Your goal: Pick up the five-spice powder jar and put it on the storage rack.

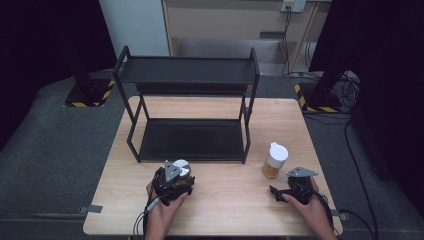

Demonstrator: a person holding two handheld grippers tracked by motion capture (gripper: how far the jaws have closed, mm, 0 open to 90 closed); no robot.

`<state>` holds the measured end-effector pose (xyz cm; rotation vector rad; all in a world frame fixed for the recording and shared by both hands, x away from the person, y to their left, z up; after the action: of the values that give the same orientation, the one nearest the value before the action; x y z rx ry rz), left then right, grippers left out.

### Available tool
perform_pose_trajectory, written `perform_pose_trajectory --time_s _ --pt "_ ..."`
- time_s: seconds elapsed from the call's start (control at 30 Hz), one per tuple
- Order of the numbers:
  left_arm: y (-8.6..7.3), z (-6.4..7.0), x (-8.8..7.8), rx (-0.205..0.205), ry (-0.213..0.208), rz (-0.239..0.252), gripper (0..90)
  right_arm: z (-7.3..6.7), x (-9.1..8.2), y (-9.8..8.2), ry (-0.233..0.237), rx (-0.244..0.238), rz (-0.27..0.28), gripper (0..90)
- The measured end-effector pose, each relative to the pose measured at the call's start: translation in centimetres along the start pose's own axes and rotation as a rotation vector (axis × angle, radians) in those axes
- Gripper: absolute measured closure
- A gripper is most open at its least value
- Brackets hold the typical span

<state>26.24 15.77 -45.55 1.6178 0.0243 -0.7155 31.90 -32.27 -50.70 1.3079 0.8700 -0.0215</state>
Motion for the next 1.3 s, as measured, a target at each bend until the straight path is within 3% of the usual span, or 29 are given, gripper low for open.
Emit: perform_pose_trajectory --time_s 0.4,0.8,1.1,1.3 --pt "0.0 -1.5 -0.9 -0.012 0.052 -0.007 30.1 0.0 0.0 0.0 0.0 0.0 0.0 1.5" --pt "0.0 -1.8 -0.8 -0.024 0.054 -0.009 30.1 0.0 0.0 0.0 0.0 0.0 0.0 1.5" --pt "0.5 -2.1 -0.8 -0.002 0.067 -0.008 30.2 0.0 0.0 0.0 0.0 0.0 0.0 1.5" --pt "0.9 -2.1 -0.5 -0.01 0.072 -0.024 30.1 0.0 0.0 0.0 0.0 0.0 0.0 1.5"
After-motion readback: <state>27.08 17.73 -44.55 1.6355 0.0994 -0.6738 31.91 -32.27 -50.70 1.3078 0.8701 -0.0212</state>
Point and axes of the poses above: each handheld gripper's, and its own axes: x roughly forward along the jaws, y roughly out of its top, z roughly to its right, the point moved 7 cm from there along x, roughly forward along the jaws, and after that the axes turned 9 degrees about z, right-handed, at the moved point
